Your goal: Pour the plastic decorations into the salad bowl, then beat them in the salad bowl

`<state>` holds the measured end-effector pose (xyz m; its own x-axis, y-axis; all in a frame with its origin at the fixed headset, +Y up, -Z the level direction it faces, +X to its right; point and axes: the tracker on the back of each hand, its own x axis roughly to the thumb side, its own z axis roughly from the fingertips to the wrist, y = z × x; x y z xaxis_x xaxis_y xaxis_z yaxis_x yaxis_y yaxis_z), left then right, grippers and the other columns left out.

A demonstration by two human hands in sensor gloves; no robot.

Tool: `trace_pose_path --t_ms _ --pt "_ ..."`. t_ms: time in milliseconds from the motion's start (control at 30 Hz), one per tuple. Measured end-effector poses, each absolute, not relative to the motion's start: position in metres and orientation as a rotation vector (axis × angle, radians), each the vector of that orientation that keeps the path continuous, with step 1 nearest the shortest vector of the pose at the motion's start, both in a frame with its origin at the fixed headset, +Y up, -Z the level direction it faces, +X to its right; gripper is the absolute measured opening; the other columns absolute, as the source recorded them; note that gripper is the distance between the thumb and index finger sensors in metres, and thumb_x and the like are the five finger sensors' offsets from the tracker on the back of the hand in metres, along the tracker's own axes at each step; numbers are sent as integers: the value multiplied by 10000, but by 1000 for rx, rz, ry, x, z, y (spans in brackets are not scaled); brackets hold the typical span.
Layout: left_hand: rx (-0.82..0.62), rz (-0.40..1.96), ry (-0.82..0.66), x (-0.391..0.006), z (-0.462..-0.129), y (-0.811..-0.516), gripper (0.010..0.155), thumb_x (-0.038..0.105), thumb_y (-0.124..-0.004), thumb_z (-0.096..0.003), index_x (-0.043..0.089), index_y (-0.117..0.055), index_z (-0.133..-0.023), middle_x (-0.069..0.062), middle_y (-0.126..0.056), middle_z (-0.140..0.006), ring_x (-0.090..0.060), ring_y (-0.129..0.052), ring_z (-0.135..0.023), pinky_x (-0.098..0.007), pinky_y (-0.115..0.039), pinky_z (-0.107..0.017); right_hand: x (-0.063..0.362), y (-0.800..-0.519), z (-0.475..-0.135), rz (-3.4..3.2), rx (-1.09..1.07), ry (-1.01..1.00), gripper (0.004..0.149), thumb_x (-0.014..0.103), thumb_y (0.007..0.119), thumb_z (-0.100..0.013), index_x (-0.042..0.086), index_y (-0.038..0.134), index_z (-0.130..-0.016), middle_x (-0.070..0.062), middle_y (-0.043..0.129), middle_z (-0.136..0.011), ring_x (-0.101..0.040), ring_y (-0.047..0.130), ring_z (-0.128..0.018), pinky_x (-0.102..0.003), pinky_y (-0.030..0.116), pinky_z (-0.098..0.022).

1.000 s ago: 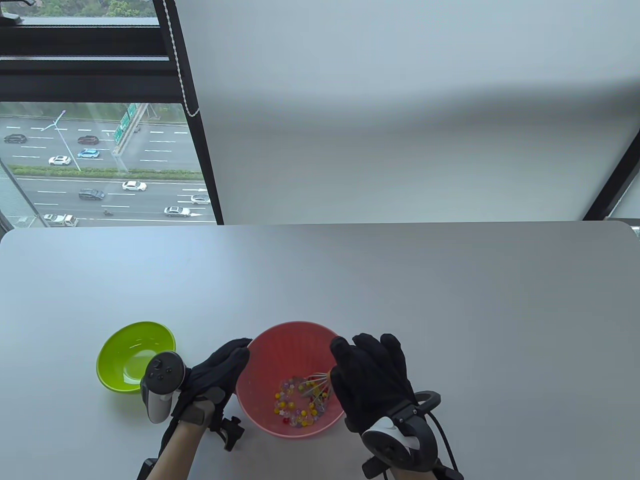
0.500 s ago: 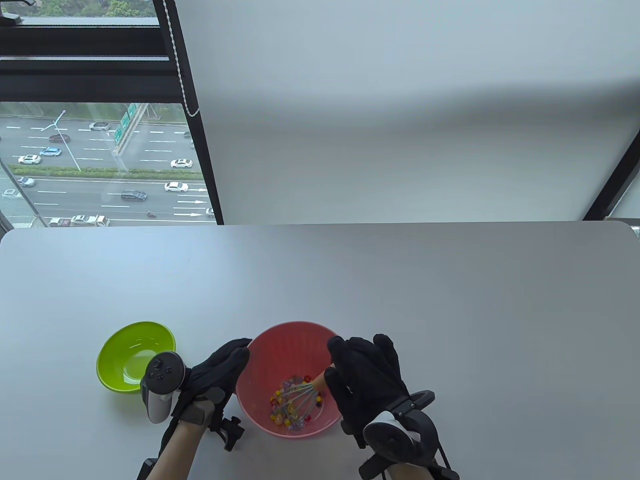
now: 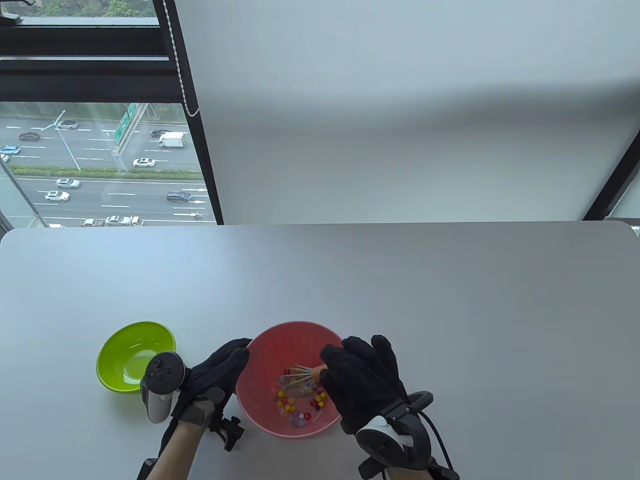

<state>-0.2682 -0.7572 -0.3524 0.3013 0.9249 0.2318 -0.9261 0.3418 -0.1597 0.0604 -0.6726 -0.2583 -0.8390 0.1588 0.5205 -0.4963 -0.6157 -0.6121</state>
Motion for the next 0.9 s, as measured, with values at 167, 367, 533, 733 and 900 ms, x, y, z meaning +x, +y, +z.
trace_pose_path --t_ms 167,367,533,733,900 --pt "5 1225 -305 -268 -352 -757 647 635 -648 -567 136 -792 -953 27 -930 -421 -284 -937 -520 -579 -581 -717 62 -671 -257 2469 601 -1159 512 553 691 -583 390 558 -1050 126 879 -872 -173 709 -958 -507 405 -810" --pt "5 1226 -305 -268 -352 -757 646 636 -649 -567 137 -792 -953 27 -930 -421 -283 -938 -520 -580 -581 -717 64 -670 -256 2474 595 -1186 512 546 646 -597 401 519 -1072 123 865 -871 -184 685 -962 -504 394 -812" --pt "4 1226 -305 -268 -352 -757 646 636 -647 -568 139 -792 -953 27 -930 -422 -284 -937 -520 -579 -580 -718 67 -668 -256 2463 589 -1187 512 542 606 -605 404 492 -1084 126 851 -864 -194 669 -962 -503 384 -813" --pt "4 1227 -305 -268 -352 -757 648 637 -648 -566 136 -793 -953 27 -930 -421 -283 -938 -519 -580 -581 -717 69 -668 -256 2441 577 -1161 514 539 579 -608 396 478 -1092 122 845 -849 -203 666 -956 -503 376 -814" --pt "4 1228 -305 -268 -352 -757 647 637 -647 -567 138 -792 -953 28 -930 -421 -284 -938 -518 -579 -580 -718 69 -669 -257 2418 565 -1119 518 537 563 -611 385 470 -1097 124 843 -839 -207 668 -949 -503 373 -813"
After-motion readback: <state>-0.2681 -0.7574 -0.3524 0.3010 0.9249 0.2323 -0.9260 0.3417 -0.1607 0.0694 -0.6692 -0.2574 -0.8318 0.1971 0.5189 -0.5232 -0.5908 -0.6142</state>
